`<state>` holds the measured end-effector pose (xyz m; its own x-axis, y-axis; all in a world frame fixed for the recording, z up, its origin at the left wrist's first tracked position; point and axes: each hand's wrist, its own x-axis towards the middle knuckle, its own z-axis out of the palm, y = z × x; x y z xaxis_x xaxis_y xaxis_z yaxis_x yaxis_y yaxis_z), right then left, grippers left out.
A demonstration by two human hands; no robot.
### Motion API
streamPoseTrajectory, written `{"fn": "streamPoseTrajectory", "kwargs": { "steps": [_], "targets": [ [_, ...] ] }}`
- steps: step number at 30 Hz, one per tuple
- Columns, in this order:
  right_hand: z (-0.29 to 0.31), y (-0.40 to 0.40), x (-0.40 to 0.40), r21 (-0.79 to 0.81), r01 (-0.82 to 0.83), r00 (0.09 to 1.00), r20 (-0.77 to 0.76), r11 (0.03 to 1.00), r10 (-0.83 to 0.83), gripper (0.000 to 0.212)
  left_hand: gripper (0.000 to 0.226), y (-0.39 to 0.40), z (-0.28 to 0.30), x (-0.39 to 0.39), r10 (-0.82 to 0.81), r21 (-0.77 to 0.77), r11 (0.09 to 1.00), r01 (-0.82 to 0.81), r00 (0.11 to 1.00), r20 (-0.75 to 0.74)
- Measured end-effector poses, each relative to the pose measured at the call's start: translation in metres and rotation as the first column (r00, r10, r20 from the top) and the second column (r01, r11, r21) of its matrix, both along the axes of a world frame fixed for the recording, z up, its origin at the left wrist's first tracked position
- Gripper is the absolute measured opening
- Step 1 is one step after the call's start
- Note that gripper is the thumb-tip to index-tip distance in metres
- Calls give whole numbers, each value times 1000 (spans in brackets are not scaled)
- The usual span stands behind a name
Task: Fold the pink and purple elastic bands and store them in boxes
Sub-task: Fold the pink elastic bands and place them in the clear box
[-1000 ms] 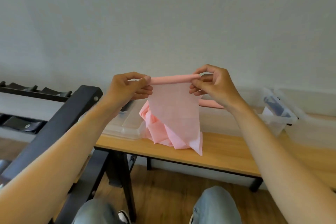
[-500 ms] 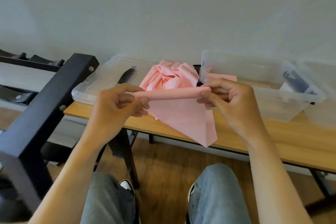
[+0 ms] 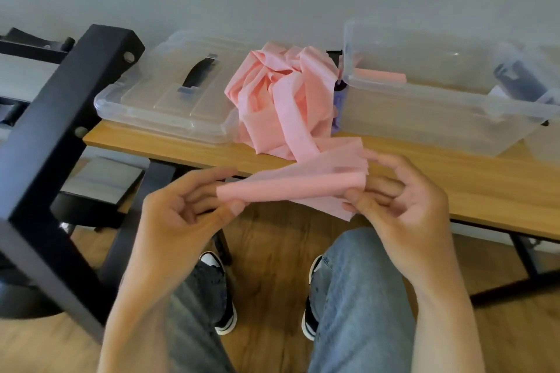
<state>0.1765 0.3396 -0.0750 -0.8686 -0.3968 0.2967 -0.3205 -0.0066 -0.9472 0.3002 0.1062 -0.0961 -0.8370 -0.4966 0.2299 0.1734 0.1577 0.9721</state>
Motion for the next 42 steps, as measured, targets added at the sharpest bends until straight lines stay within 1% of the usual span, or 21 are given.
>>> {"fn": "streamPoseTrajectory", "kwargs": {
  "steps": [1, 3, 6, 9, 11, 13, 15, 17, 19, 21, 23, 27, 29, 31, 33, 35, 38, 42],
  "targets": [
    [-3, 3, 3, 1, 1, 1000, 25, 1000, -1, 40, 39, 2, -3, 3, -10, -30, 1000, 10, 1000, 2],
    [-8, 7, 6, 46, 1, 1000, 7, 999, -1, 34, 34, 4, -10, 5, -17, -74, 997, 18, 1000, 9],
    [-16, 13, 9, 149, 7, 999, -43, 989, -1, 21, 30, 9, -19, 7, -20, -25, 999, 21, 999, 37],
    [-23, 19, 13, 192, 6, 998, -63, 981, 6, 12, 29, 14, -23, 10, -40, 7, 999, 39, 997, 62],
    [-25, 20, 15, 160, 16, 998, -60, 987, -7, 13, 32, 16, -24, 11, -61, 5, 998, 61, 997, 57],
    [-24, 19, 16, 93, 2, 1000, -27, 996, 1, 18, 34, 17, -25, 12, -74, 38, 997, 73, 996, 46],
    [-22, 18, 17, 37, -24, 1000, 15, 999, 23, 22, 30, 17, -25, 11, -51, 73, 996, 49, 998, 32],
    [-20, 17, 18, -5, -25, 999, 45, 1000, 25, 25, 27, 16, -26, 10, -33, 61, 998, 31, 999, 28],
    [-20, 16, 17, -12, -5, 1000, 26, 1000, 5, 21, 33, 15, -27, 11, -45, 43, 998, 43, 998, 46],
    [-20, 16, 17, -1, -8, 1000, 21, 1000, 8, 30, 43, 12, -27, 13, -67, -10, 998, 68, 994, 85],
    [-19, 19, 16, 36, -18, 999, 37, 999, 17, 40, 44, 10, -29, 14, -99, -59, 993, 107, 988, 116],
    [-20, 27, 14, 200, -3, 1000, -5, 980, 4, 31, 35, 10, -31, 15, -124, -74, 988, 136, 981, 152],
    [-20, 30, 14, 237, -8, 1000, -27, 971, 15, 26, 32, 12, -31, 14, -136, -49, 988, 146, 976, 169],
    [-19, 32, 14, 223, -26, 999, -20, 974, 32, 19, 29, 14, -30, 14, -159, 7, 987, 160, 973, 165],
    [-17, 34, 15, 204, -31, 999, -26, 978, 37, 16, 28, 16, -28, 14, -165, 22, 986, 164, 977, 134],
    [-14, 36, 18, 164, -27, 999, -27, 986, 32, 17, 30, 18, -26, 15, -154, 28, 988, 152, 983, 96],
    [-9, 37, 21, 97, -15, 1000, -23, 995, 17, 19, 30, 22, -23, 14, -163, 113, 981, 157, 986, 44],
    [-1, 40, 24, 39, -42, 999, 5, 998, 42, 24, 24, 29, -23, 10, -147, 121, 983, 140, 988, 50]
  ]
}}
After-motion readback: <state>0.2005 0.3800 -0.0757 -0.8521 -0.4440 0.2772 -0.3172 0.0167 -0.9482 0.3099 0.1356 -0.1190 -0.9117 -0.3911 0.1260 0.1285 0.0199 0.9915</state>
